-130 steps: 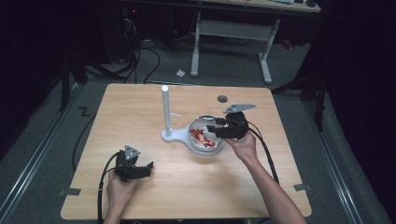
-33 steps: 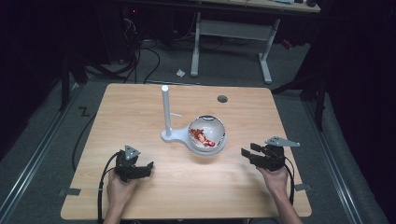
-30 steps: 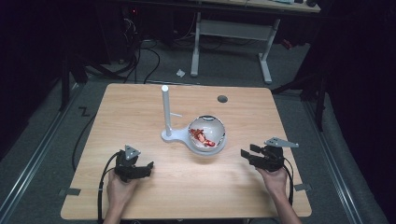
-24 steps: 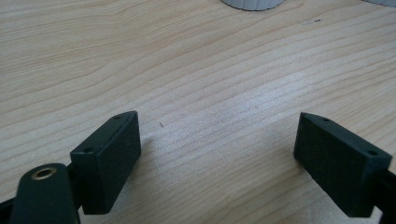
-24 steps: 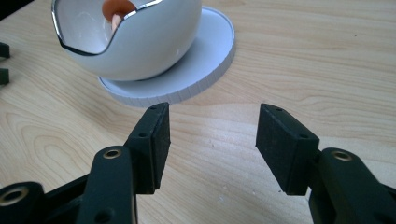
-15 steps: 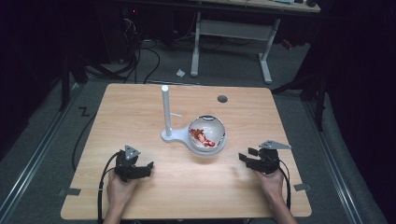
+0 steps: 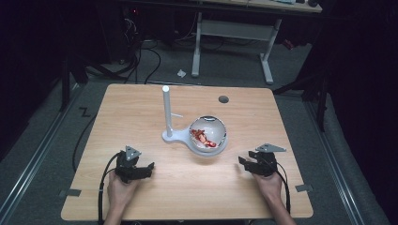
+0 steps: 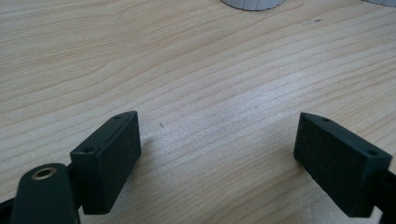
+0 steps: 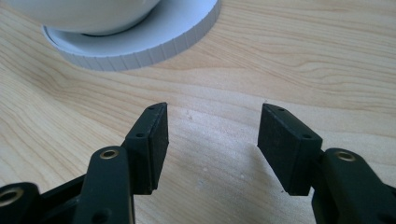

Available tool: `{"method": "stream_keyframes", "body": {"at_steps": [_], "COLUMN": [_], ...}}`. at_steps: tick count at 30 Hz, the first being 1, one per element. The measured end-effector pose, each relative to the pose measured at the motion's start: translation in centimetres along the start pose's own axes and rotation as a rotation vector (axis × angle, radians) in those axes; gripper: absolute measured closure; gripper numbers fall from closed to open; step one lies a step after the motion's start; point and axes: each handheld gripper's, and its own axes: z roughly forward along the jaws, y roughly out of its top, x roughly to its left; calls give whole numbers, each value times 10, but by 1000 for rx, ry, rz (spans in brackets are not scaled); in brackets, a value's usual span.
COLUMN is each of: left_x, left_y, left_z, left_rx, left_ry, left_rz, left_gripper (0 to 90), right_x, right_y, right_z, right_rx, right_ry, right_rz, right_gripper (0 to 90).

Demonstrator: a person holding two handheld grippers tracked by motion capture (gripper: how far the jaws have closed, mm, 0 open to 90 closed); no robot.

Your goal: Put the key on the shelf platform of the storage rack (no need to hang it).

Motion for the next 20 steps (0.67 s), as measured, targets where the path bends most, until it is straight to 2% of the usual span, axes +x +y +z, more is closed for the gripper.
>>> {"method": "stream_keyframes", "body": {"at_steps": [5, 10, 20], "left_x": [0, 0, 0], "left_y": [0, 0, 0], "left_z": [0, 0, 0], "left_rx": [0, 0, 0], "left_ry": [0, 1, 0], "left_rz": [0, 0, 0], "left_gripper": [151, 151, 151], "right_x": [1, 6, 5], "right_y": [-5, -8, -8], "right_z": [5, 6, 6], "right_rx": [31, 20, 22], "right_ry": [-25, -71, -72], "right_rz": [-10, -74, -73], "right_gripper": [422, 403, 385]}}
